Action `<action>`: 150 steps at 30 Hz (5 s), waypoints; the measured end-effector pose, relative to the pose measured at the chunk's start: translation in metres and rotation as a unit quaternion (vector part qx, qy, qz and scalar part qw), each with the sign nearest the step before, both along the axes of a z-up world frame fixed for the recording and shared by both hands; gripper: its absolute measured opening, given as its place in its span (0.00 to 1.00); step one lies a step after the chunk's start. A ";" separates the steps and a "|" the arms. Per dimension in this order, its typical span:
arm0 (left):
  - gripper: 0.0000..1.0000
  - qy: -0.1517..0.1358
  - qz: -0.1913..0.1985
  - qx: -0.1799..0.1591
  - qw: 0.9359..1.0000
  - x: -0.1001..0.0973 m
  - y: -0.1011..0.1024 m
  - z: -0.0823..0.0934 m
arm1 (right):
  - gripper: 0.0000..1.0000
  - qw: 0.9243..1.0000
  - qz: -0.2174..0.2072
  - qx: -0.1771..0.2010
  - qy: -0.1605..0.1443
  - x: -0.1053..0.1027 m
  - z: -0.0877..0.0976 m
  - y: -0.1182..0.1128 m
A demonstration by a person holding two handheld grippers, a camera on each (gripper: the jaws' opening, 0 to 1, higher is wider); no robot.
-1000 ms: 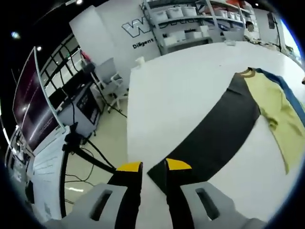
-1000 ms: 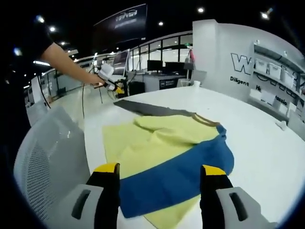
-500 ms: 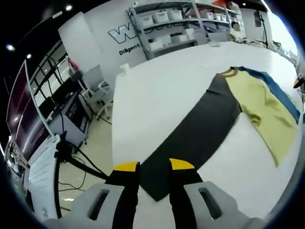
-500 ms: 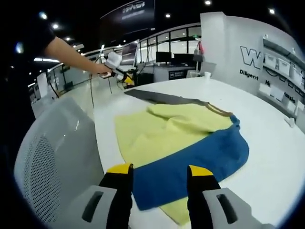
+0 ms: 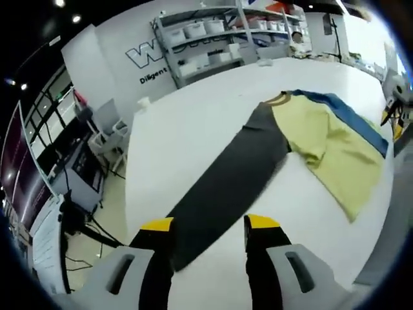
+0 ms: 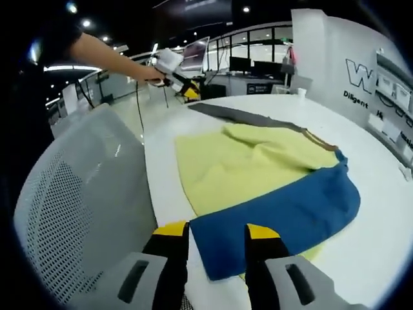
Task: Fold the garment on the visible template until the final outline fits inside the template.
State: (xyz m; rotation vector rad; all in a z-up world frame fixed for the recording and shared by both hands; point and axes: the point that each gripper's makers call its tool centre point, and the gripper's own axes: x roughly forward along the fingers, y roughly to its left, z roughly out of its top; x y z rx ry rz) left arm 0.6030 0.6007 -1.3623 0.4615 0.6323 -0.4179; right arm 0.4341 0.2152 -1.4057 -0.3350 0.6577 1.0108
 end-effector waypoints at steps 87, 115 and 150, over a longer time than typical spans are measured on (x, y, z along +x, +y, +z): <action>0.96 0.106 -0.224 0.046 0.968 -0.095 -0.146 -0.075 | 0.00 0.984 0.121 -0.124 -0.040 -0.019 -0.043 0.001; 0.97 0.073 -0.241 0.058 0.966 -0.090 -0.162 -0.059 | 0.00 0.994 -0.071 0.005 -0.086 0.087 0.098 -0.040; 0.98 0.072 -0.285 0.109 0.950 -0.091 -0.154 -0.062 | 0.00 0.957 -0.246 -0.025 -0.150 0.211 0.202 -0.168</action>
